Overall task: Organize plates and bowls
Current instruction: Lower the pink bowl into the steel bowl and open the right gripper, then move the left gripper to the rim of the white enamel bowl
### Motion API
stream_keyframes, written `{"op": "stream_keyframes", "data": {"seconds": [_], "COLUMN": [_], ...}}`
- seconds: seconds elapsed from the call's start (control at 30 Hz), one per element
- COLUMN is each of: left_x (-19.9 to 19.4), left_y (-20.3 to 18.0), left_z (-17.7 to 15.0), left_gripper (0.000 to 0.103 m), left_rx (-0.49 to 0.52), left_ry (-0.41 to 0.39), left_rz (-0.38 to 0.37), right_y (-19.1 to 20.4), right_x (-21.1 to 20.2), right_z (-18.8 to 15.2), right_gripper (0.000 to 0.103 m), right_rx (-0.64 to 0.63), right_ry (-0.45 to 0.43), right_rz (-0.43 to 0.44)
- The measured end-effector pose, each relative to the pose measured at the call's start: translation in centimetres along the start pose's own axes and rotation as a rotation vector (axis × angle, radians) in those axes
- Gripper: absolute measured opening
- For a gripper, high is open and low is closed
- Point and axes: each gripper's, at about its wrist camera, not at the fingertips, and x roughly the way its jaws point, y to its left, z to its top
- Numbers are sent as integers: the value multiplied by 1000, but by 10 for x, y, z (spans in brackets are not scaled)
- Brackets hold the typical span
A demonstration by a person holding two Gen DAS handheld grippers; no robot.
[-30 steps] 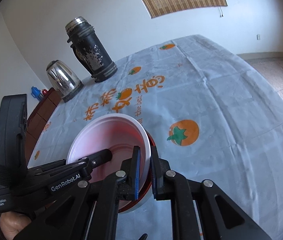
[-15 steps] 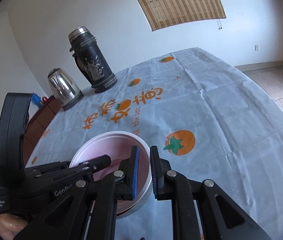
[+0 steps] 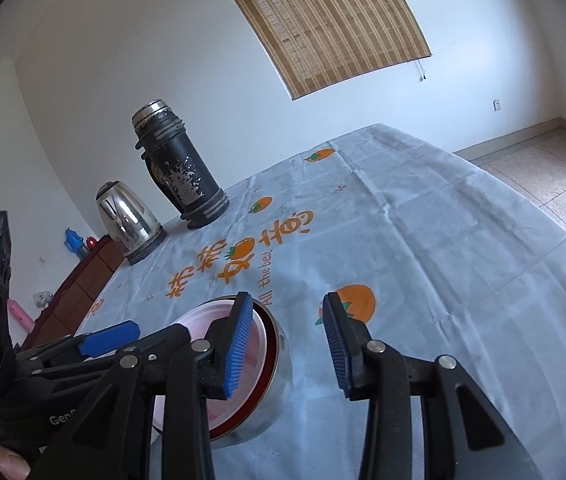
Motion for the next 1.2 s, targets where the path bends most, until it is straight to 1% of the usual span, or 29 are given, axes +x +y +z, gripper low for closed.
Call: {"op": "stream_keyframes", "data": {"seconds": [0.17, 0.3, 0.5, 0.57, 0.67, 0.83, 0.9, 1.07, 1.2], "left_x": [-7, -15, -30, -36, -40, -49, -53, -57, -62], "left_y": [16, 27, 42, 46, 53, 71, 84, 117, 123], "left_z": [-14, -27, -46, -54, -66, -83, -91, -107, -114], "left_gripper": [69, 69, 69, 69, 69, 69, 72, 72, 72], "left_rx": [-29, -29, -43, -38, -45, -48, -69, -132, -135], "left_ry": [-16, -36, -46, -58, -51, -48, -43, -36, -50], "left_rz": [23, 69, 67, 82, 78, 75, 81, 136, 159], "right_y": [3, 10, 17, 22, 31, 48, 53, 60, 69], "right_x": [-4, -18, -32, -37, -44, -48, -52, -51, -49], "right_z": [-9, -21, -40, -46, -57, -76, -84, -101, -113], "right_gripper": [39, 39, 40, 40, 40, 40, 40, 40, 40], "right_rx": [8, 15, 63, 68, 62, 77, 85, 110, 85], "right_ry": [-6, -35, -30, -33, -45, -13, -9, 23, 31], "right_rz": [-27, -59, -66, -70, -79, -61, -50, -28, -30]}}
